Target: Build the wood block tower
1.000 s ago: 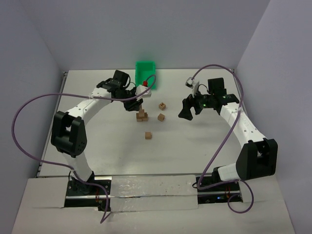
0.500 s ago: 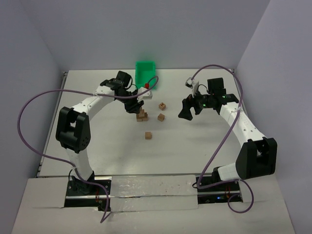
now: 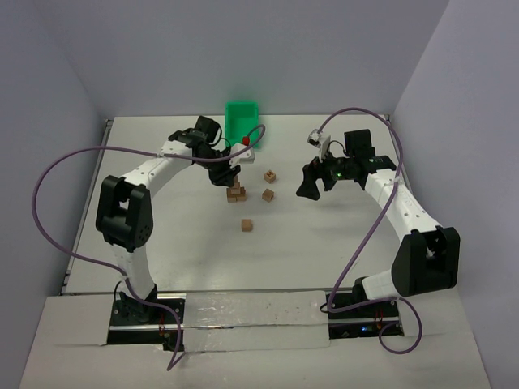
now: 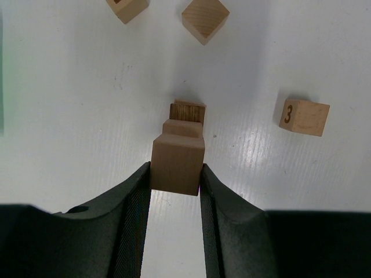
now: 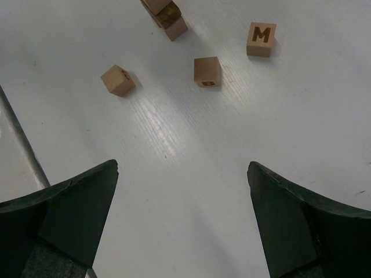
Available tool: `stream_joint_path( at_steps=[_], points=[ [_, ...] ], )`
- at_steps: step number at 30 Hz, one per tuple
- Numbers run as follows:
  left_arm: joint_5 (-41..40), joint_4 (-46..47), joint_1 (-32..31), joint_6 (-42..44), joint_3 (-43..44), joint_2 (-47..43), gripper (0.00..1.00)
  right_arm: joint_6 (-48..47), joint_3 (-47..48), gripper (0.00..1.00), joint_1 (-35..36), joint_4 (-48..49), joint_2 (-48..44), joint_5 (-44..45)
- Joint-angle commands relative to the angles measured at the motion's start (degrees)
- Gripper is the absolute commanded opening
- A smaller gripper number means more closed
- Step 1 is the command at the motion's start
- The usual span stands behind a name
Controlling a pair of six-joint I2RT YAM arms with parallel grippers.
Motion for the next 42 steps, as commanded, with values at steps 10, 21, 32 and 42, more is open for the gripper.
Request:
stream_joint_path(
  at_steps=[10,21,32,42],
  points=[
    [2.85,-1.75,-0.71,1.31,3.82,1.52,0.32,-0.95,0.75,1.0,-0.23,1.45,0.76,-1.25],
    [2.84,-2.22,-0.79,1.34,5.03,2.51,0.34,-0.92,0.66,1.0,-0.31,1.44,0.76,-1.28],
    [2.81,-2.3,-0.74,1.29,5.35,3.38,0.35,-1.09,0.57,1.0,-0.27,1.45,1.01,-1.16],
    [2.73,-2.64,-0.76,1.52,5.29,3.9,0.39,-1.24,0.57,1.0,-0.23,1.45,1.26,-1.05]
  ],
)
